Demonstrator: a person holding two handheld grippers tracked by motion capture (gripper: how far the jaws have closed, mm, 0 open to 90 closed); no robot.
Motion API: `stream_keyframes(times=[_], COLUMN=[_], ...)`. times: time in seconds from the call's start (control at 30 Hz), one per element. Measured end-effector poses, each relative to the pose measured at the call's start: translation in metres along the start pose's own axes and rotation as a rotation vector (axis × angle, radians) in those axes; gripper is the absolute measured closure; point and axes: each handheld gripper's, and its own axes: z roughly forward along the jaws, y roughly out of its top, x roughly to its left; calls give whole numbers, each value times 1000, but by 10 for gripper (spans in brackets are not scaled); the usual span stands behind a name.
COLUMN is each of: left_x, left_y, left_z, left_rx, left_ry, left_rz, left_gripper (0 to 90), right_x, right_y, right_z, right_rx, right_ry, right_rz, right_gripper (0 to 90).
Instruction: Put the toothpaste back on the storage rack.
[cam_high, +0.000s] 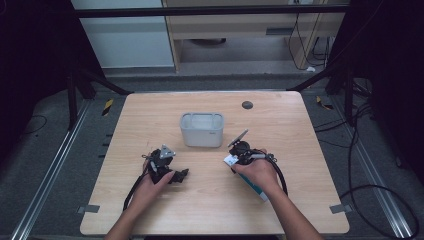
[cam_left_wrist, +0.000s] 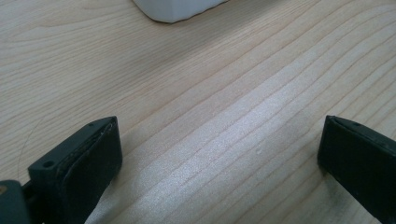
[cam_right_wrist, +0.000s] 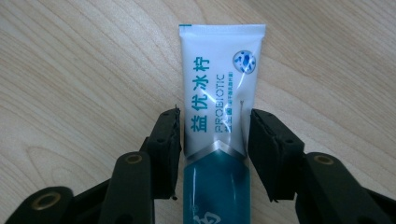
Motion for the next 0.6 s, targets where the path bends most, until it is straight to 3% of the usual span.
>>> stream_keyframes(times=[0.6], left_x=[0], left_y=[0], left_z=[0], left_rx=[0], left_ry=[0], left_rz=[0], left_gripper=[0], right_x=[3], right_y=[-1], right_z=[5], right_rx=[13], right_ry=[-38], right_rz=[22], right_gripper=[550])
